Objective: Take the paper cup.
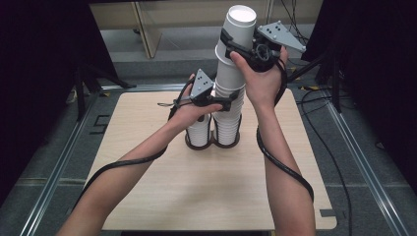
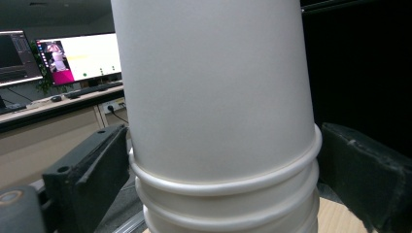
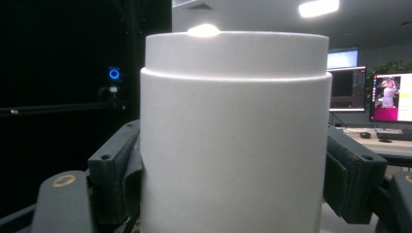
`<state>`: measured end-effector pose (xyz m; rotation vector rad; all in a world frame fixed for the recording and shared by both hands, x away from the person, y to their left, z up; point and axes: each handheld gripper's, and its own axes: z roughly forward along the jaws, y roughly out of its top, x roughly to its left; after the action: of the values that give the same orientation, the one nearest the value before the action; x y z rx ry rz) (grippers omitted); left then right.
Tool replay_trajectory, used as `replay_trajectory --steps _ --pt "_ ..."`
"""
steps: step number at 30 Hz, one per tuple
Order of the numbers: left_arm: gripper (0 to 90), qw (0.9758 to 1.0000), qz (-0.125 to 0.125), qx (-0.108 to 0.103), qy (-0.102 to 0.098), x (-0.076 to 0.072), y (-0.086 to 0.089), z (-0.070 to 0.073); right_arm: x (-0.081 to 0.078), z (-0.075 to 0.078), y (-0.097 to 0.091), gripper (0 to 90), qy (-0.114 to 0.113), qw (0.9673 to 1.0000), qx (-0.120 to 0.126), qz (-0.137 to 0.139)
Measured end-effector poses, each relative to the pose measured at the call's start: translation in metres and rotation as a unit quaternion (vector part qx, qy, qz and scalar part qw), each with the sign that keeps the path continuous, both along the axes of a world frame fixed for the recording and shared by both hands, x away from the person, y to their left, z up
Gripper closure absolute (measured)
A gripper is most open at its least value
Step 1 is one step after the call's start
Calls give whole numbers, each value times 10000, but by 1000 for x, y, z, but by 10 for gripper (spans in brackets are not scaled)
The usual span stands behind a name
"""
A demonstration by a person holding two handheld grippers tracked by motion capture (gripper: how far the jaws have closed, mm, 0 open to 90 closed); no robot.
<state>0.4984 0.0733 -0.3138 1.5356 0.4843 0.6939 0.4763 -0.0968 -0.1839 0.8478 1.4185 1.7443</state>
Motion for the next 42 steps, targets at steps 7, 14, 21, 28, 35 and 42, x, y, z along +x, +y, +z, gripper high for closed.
replay_trajectory --steps 7,14,21,28,35,42 --pt "53 10000 5 31 -34 0 0 1 -8 6 -5 217 -145 9997 190 5" --pt "56 10000 -24 37 23 -1 1 2 -19 9 -11 217 -305 9993 228 42" --pt "66 10000 -48 33 37 -3 3 4 -30 9 -22 217 -389 9990 216 22" --pt "39 9999 -108 44 -66 -10 6 9 -38 6 -32 217 -350 9988 333 -22" --pt "0 9999 -119 92 -76 -20 15 14 -50 0 -47 218 -328 9987 385 -111" --pt "0 9998 -196 96 28 -41 34 15 -63 -15 -64 218 -199 9989 379 -166"
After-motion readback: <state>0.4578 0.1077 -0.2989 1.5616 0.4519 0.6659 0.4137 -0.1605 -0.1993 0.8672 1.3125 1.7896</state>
